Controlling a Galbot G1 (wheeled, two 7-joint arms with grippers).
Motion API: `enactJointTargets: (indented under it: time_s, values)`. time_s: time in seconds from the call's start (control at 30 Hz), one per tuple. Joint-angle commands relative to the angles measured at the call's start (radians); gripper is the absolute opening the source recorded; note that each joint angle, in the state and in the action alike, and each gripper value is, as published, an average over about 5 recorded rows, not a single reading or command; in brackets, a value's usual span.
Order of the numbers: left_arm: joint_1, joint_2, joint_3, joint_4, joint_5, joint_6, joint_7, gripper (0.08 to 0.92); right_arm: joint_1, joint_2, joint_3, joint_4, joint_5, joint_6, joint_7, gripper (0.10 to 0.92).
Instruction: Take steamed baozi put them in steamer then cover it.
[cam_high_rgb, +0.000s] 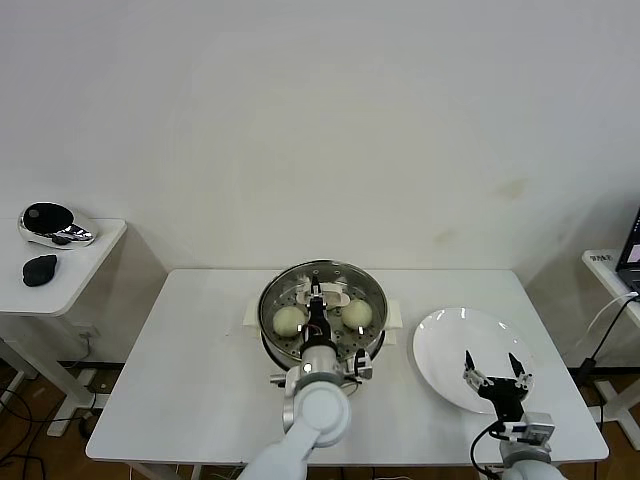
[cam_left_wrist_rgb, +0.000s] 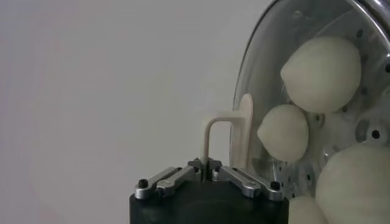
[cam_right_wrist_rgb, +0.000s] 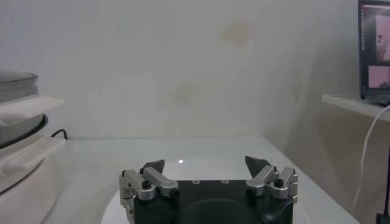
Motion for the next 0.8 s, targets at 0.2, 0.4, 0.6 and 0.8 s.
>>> enactJointTargets:
  time_s: [0.2,0.4,0.6,0.8]
  values:
    - [0.009,0.003,0.003,-0.017,-0.028,0.021,-0.008,0.156,-0.001,0.002,-0.001,0.002,-0.001,0.002,0.000,0.823]
    - [0.026,0.012,0.007,-0.071,-0.064,0.011,-0.009,0.317,-0.001,0.003,-0.003,-0.001,-0.002,0.002,0.000,0.823]
    - [0.035,0.022,0.013,-0.133,-0.080,0.007,-0.007,0.490,0.000,0.003,-0.003,-0.004,-0.002,0.003,0.001,0.823]
    - [0.055,0.036,0.013,-0.178,-0.092,0.007,0.001,0.663,0.001,0.002,-0.002,-0.010,-0.004,0.005,0.001,0.823]
